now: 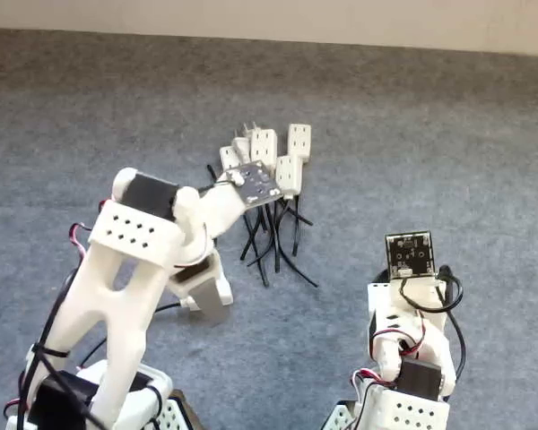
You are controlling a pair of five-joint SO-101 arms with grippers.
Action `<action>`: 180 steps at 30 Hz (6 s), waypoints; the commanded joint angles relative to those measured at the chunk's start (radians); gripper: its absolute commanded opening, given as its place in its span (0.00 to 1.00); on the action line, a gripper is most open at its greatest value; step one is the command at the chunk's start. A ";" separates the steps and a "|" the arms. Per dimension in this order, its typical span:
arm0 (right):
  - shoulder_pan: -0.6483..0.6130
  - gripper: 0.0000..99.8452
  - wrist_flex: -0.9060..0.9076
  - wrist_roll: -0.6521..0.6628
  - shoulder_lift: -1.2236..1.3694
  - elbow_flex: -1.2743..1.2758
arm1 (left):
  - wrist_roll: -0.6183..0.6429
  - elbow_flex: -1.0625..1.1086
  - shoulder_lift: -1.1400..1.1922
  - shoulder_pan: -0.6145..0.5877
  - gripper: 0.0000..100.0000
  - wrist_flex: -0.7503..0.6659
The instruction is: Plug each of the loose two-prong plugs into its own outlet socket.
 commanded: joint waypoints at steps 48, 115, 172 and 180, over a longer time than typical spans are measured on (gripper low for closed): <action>-0.001 0.30 0.004 0.011 -0.005 0.119 | -0.147 0.561 -0.163 -0.030 0.28 -0.646; -0.018 0.30 0.008 0.011 -0.004 0.119 | 0.100 -1.573 1.422 -0.691 0.00 -0.396; -0.019 0.30 0.007 0.011 -0.004 0.119 | 0.219 -1.922 1.606 -0.025 0.22 -0.227; -0.019 0.30 0.007 0.011 -0.004 0.119 | 0.221 -1.922 1.705 -0.019 0.22 -0.397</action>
